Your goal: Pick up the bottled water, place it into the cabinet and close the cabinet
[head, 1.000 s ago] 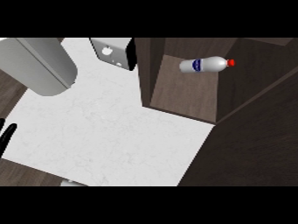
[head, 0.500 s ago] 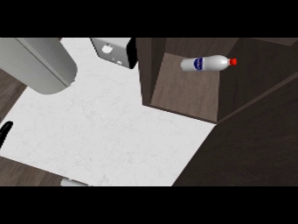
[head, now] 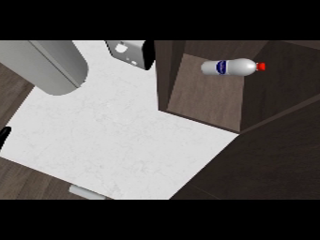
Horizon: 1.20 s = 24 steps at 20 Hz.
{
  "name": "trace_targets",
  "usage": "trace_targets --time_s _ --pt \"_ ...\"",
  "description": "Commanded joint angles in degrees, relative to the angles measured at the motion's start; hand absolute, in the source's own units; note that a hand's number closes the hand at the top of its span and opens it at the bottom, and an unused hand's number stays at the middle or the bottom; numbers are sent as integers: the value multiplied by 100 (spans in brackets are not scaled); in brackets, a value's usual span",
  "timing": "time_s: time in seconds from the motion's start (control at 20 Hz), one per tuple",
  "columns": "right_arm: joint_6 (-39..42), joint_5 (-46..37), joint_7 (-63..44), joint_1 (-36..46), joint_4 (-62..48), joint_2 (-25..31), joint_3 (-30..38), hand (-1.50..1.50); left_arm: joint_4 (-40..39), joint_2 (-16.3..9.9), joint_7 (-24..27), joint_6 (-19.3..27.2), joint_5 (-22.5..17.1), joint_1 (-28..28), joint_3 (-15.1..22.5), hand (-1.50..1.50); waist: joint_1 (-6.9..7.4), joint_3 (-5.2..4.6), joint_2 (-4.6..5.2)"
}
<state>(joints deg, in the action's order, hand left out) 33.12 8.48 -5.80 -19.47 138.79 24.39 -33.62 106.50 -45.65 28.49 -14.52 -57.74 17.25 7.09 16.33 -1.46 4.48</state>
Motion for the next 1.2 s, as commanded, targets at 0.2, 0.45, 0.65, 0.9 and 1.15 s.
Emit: trace_targets --time_s 0.2,0.45,0.65,0.9,1.15 --pt "-472 70 -803 877 -439 -552 72 150 -30 -73 -66 -129 -68 -43 -29 -150 2 4 -63" --pt "-515 19 -1390 1733 -944 -687 305 150 -137 -88 -75 -135 -104 -58 -96 -150 -7 14 -106" --pt "-654 88 -1821 2416 -1547 -931 520 150 -262 -52 -70 -169 -121 -48 -88 -150 -47 20 -110" --pt "-882 210 -2293 3313 -2427 -1438 653 150 -316 21 -65 -157 -121 -80 -47 -150 -152 46 -132" --pt "-1241 199 -2675 4452 -3450 -2092 917 150 -433 -23 -66 -221 -141 -26 -129 -150 -143 68 -183"
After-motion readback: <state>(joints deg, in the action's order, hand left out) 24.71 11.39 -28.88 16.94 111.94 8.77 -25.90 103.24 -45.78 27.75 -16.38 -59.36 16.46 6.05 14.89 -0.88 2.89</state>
